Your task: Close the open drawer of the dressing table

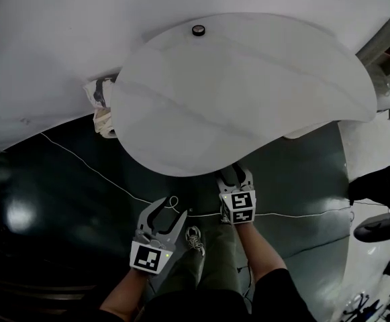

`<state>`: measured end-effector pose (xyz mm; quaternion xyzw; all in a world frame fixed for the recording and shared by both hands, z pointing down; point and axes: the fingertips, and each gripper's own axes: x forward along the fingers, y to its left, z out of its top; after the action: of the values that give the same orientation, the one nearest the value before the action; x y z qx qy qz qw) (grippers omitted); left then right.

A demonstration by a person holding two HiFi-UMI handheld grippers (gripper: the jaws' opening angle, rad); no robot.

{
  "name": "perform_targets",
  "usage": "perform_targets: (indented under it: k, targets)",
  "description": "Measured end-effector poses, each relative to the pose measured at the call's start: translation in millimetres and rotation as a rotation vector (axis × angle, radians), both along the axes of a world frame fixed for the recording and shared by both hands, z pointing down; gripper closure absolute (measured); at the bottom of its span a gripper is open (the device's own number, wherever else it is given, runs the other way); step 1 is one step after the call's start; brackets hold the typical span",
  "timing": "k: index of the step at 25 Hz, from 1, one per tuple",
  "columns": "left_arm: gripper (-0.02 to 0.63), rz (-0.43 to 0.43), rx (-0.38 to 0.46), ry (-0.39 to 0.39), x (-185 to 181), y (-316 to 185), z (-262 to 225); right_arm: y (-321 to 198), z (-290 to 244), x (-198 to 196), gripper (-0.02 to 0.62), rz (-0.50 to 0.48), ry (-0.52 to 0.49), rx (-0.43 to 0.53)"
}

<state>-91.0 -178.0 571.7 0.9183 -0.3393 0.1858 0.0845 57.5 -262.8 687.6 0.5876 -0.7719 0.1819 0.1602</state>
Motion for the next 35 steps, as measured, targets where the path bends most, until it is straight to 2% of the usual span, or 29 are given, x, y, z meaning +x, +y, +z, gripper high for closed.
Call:
perform_targets:
  k: [13, 25, 30, 35]
  targets:
    - [0.4, 0.003, 0.041, 0.015, 2.4, 21.5, -27.3, 61.0, -68.9, 9.3, 0.357, 0.015, -0.038, 0.048]
    - [0.4, 0.007, 0.068, 0.021, -1.3, 47.4, -60.9, 116.6, -134.6, 18.8, 0.378, 0.032, -0.007, 0.065]
    - [0.402, 0.003, 0.091, 0.02, -7.2, 56.4, -78.6, 138.1, -166.1, 17.8, 0.467, 0.041, -0.012, 0.08]
    - [0.402, -0.011, 0.103, 0.009, -20.4, 59.6, -88.8, 151.1, -196.0, 13.8, 0.514, 0.075, -0.044, 0.111]
